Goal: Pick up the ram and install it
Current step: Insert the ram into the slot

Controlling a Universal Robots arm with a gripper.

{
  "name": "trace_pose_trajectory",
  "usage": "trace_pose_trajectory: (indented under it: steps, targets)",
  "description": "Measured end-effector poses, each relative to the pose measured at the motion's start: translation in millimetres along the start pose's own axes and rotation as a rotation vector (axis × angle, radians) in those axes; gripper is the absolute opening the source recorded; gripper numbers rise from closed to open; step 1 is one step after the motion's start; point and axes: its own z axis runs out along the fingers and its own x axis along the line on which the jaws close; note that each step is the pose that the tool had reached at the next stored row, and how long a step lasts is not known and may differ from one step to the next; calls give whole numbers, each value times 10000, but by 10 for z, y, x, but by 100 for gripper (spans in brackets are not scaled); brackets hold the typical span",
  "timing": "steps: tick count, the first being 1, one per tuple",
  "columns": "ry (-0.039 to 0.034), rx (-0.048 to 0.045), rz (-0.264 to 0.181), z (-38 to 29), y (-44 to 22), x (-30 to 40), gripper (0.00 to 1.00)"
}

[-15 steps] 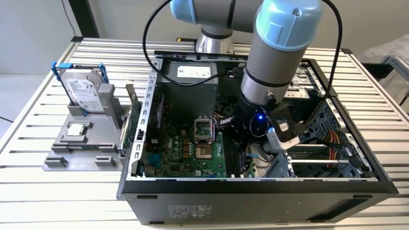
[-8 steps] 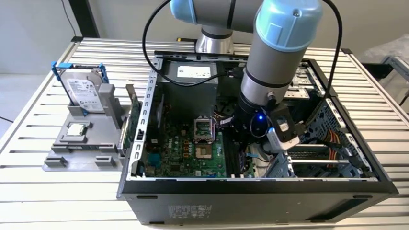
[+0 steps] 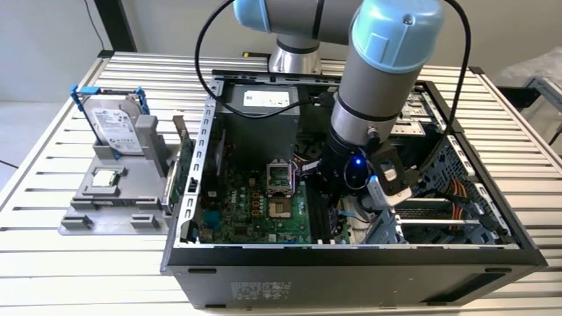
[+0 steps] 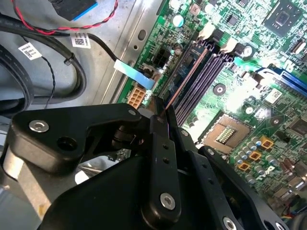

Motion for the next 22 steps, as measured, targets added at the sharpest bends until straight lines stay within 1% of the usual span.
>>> trace_pose_trajectory:
  steps: [6,12,13,15,16,17,20,22]
  targets:
    - [-1,1,-143,0,-24,-2,0]
    - [-2,2,-206,0,-25,-1,0]
    - [-5,31,-217,2,-24,0,0]
    - [-15,201,-254,-1,-26,0,0]
    - [-17,259,-268,-5,-25,-1,0]
    - [-19,290,-274,-8,-25,-1,0]
    - [-21,308,-278,-13,-16,1,0]
    - [-20,304,-277,-20,17,3,0]
